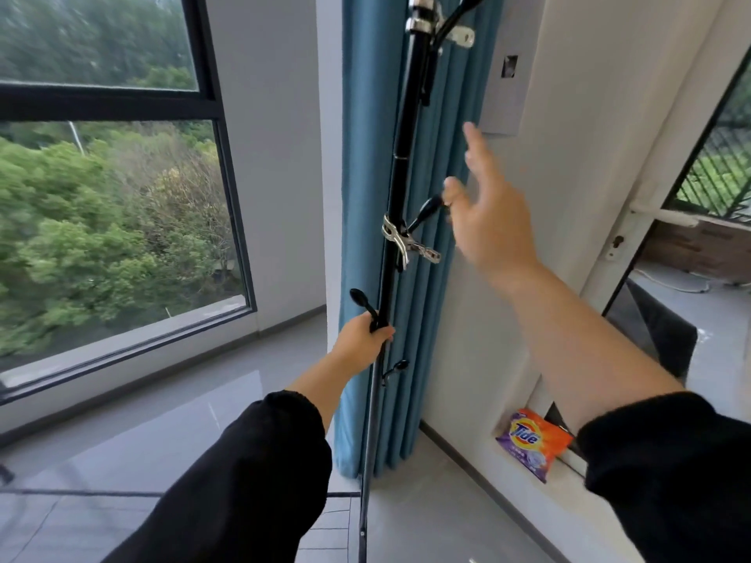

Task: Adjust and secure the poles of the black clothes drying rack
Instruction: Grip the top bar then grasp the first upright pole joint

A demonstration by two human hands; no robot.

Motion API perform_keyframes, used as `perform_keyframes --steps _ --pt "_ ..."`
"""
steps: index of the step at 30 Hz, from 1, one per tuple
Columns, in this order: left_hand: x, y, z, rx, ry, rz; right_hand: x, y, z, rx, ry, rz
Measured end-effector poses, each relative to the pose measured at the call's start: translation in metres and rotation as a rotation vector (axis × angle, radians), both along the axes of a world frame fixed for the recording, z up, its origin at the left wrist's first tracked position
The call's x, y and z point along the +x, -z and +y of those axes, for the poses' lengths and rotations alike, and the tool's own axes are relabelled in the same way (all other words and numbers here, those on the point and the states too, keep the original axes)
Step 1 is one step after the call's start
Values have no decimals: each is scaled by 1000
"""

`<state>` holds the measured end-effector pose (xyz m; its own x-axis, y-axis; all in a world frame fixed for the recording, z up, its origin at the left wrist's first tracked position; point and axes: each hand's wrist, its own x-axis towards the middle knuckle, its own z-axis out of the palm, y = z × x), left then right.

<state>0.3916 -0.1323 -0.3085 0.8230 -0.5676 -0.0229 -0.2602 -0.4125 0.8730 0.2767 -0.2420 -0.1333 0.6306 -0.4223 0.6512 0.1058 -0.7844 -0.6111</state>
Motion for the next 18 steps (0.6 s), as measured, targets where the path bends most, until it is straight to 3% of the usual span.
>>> perform_keyframes --steps 2,5,7,10,18 --pt "7 1 -1 0 -20 -2 0 20 -33 224 56 -30" --pt "10 6 -1 79 16 -31 9 72 -48 398 -35 420" --pt "8 12 -3 104 23 -21 15 99 -37 443 -209 572" --pt "8 20 -8 121 25 6 26 110 -19 485 -372 564" --pt "22 51 -10 224 132 -7 71 109 3 252 -370 553"
